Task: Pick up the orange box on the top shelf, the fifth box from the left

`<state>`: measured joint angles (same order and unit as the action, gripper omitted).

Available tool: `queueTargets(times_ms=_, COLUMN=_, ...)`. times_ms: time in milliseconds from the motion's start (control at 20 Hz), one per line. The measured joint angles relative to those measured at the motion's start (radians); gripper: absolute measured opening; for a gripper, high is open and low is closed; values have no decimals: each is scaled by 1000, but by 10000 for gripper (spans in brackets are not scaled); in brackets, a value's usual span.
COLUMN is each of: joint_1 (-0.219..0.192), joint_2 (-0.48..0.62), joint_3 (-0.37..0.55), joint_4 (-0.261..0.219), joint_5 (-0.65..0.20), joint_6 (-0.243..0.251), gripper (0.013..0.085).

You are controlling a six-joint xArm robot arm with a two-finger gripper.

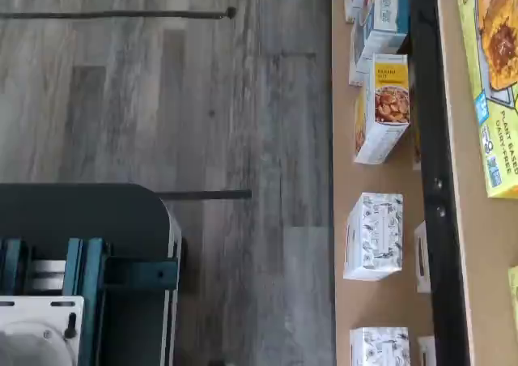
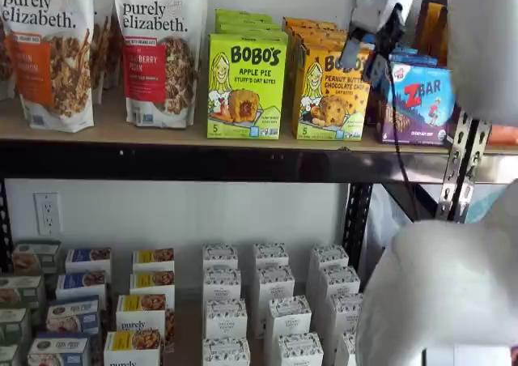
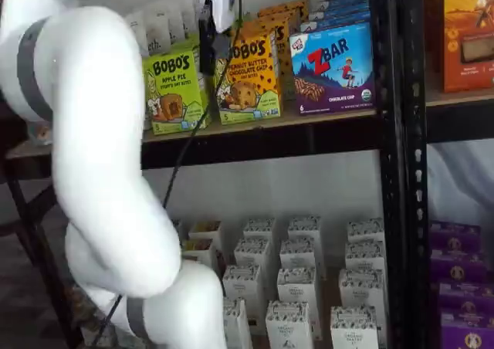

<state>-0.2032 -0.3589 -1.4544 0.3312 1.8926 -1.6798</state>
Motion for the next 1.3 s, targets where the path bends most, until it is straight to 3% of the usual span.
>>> queueTargets(times_ms=150, joint_1=22, joint_2=-24, joint_3=23, joint_4=-35, joint_5=-28, joint_6=10, gripper=850)
queueTargets(times_ms=300, joint_1=23, joint_2=-31, joint_3=31, joint_4=-30, joint_5=-27, joint_6=13, gripper=850)
queueTargets(times_ms=500, joint_1=-5, joint_2=-45, joint_3=47, joint_4=36, joint_5=-39, joint_6=6, gripper=850)
queueTargets(times_ms=800, joint_1=-43, joint_2=-95, joint_3=111, joint_4=144, joint_5=-173, joint_6=-6, gripper=850)
queueTargets(times_ms=1300, joint_1=-53, joint_2=-84, joint_3=130, joint_4=187, joint_5=-318, joint_6=-20, gripper=850)
